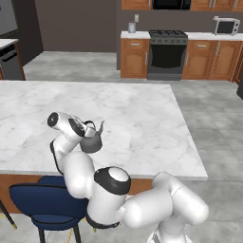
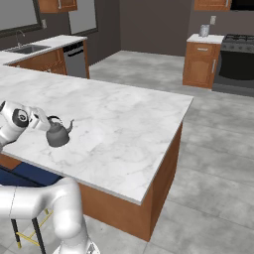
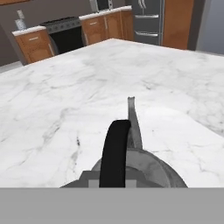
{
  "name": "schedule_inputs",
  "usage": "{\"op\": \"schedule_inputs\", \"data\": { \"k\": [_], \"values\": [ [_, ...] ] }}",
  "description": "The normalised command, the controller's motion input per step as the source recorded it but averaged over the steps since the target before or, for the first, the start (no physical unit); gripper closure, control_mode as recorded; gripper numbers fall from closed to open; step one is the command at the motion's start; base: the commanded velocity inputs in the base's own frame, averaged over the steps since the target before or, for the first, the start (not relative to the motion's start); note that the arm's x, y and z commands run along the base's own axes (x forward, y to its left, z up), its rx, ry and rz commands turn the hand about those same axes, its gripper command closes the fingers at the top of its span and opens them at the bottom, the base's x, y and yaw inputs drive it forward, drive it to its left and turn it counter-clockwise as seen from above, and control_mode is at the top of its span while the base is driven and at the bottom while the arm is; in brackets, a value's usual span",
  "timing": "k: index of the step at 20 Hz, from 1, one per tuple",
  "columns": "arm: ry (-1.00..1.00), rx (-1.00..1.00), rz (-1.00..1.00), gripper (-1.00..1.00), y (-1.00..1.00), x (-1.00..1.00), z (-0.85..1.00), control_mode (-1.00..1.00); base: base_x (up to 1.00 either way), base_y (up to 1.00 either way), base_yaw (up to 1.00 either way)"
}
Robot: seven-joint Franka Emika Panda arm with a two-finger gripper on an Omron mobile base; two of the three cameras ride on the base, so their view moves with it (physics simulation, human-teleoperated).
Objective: The kettle is done boiling. Turn off the stove, then wait for 300 timesteps before moving the kettle to the dining table.
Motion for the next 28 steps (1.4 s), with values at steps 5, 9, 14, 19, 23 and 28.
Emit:
{"op": "schedule_inputs", "data": {
  "k": [5,9,14,19,23,28],
  "values": [
    [0.00,0.00,0.03,-1.00,0.04,0.02,-0.17,-1.00,0.00,0.00,0.00],
    [0.00,0.00,0.00,-1.00,0.02,-0.03,-0.04,-1.00,0.00,0.00,0.00],
    [0.00,0.00,0.00,-1.00,0.09,-0.03,0.00,-1.00,0.00,0.00,0.00],
    [0.00,0.00,0.00,-1.00,0.09,-0.08,0.03,-1.00,0.00,0.00,0.00],
    [0.00,0.00,-0.02,-1.00,0.05,-0.19,0.13,-1.00,0.00,0.00,0.00],
    [-0.03,0.00,-0.05,-1.00,0.00,-0.38,0.19,-1.00,0.00,0.00,0.00]
  ]
}}
